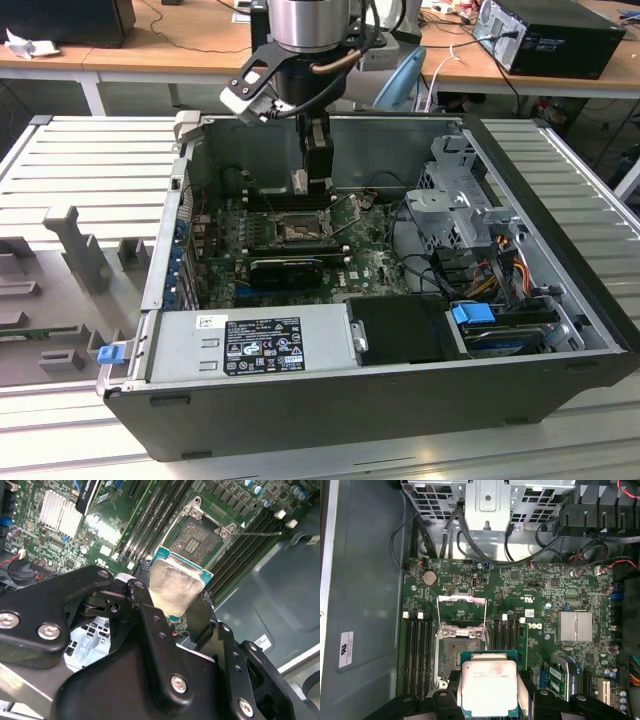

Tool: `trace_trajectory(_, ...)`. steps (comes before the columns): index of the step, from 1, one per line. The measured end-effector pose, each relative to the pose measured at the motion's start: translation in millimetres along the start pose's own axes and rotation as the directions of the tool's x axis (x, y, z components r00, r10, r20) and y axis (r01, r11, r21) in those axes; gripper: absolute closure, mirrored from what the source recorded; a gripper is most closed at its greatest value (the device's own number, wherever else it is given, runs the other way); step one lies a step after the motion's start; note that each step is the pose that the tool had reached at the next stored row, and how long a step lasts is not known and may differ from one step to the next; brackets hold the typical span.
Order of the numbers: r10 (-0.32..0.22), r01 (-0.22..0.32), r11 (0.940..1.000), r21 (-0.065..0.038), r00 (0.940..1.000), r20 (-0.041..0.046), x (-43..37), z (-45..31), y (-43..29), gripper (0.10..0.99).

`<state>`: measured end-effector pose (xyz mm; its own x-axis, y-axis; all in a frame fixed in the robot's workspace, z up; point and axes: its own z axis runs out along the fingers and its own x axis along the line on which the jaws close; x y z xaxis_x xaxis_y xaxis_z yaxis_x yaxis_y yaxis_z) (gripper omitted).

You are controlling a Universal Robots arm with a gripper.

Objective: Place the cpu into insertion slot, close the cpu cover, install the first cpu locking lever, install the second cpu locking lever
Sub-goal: 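Place the cpu into insertion slot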

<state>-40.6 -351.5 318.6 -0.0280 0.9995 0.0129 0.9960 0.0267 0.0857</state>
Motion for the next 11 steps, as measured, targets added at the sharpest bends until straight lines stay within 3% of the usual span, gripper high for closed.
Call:
trace_trajectory(8,-0.001,0.001,1.0000,0.000,1.0000,0.0019,-0.1,20.8,-5.6,0.557)
trace_trajectory(11,-0.001,0.001,1.0000,0.005,1.0000,0.0018,-0.2,27.2,-6.9,0.557)
